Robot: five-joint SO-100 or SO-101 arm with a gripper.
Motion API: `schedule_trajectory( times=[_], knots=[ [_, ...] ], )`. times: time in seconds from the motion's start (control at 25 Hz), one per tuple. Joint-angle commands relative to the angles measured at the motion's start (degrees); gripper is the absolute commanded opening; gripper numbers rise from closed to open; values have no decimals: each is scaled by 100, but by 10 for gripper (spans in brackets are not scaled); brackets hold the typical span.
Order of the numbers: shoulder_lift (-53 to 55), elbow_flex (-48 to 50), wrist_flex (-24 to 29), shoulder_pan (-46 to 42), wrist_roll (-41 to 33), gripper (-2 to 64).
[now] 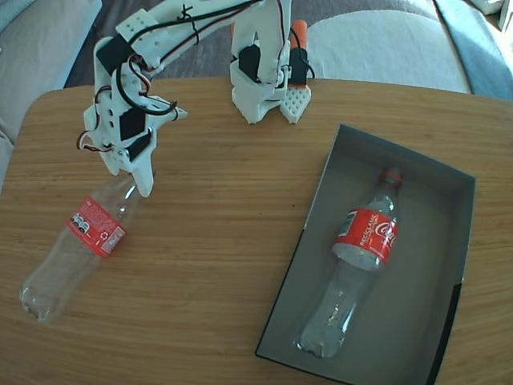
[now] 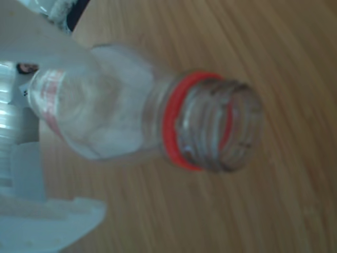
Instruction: Grasp the bottles and put them in the box.
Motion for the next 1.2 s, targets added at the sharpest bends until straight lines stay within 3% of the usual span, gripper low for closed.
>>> schedule_trajectory(
  times=[0.0, 0.36, 0.64, 1.16],
  knots=[
    [53, 0, -26, 35, 62, 293],
    [53, 343, -79, 114, 62, 321],
    [53, 888, -993, 97, 62, 326],
    [44, 1564, -1960, 105, 44, 321]
  ],
)
